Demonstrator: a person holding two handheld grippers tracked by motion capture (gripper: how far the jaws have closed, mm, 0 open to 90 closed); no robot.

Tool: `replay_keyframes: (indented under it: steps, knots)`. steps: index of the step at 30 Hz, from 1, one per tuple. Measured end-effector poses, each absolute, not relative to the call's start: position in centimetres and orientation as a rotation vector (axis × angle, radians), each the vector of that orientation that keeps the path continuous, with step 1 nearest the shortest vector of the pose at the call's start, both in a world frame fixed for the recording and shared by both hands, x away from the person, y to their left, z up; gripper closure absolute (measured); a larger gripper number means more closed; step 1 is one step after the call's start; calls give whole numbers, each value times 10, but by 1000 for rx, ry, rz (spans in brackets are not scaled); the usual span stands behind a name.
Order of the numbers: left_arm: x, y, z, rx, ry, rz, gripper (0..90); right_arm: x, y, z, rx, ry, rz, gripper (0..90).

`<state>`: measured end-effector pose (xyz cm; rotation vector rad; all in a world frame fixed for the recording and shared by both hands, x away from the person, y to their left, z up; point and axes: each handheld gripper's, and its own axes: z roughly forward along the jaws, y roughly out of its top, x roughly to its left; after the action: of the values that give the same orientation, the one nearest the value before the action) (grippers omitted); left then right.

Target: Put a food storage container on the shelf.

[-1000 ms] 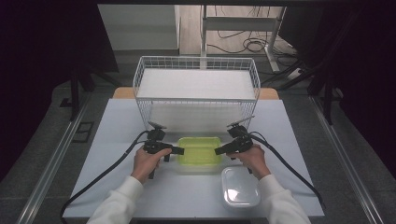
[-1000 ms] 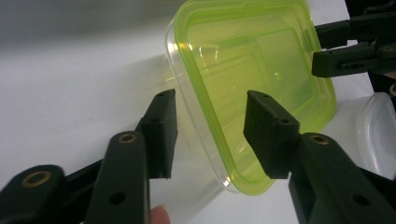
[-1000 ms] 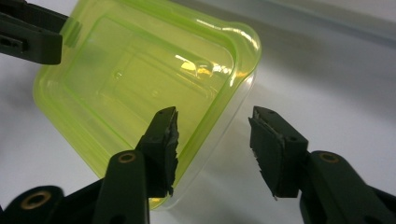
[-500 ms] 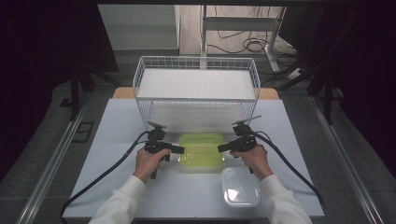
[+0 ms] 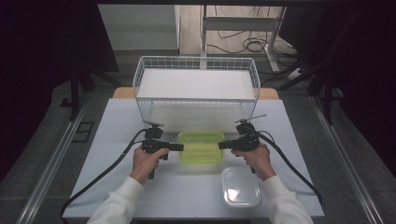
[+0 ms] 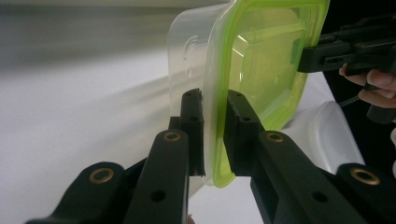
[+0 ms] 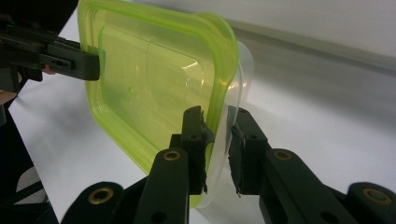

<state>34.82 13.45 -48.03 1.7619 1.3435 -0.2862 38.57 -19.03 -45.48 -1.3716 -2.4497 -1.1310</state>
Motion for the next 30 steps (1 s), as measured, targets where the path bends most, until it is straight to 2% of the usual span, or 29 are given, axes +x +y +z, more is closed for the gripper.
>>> replay_keyframes:
  steps: [6,18,30]
  knots:
    - [344,138,-469,1751,1307,-263,791,382,-190,-445,-1330,-2489,-1176,767]
    - [330,142,-427,1757,1193,-128,786,369,-190,-412,-1241,-2550,-1339,767]
    - [317,146,-392,1739,1069,-38,792,349,-197,-366,-1133,-2540,-1607,769]
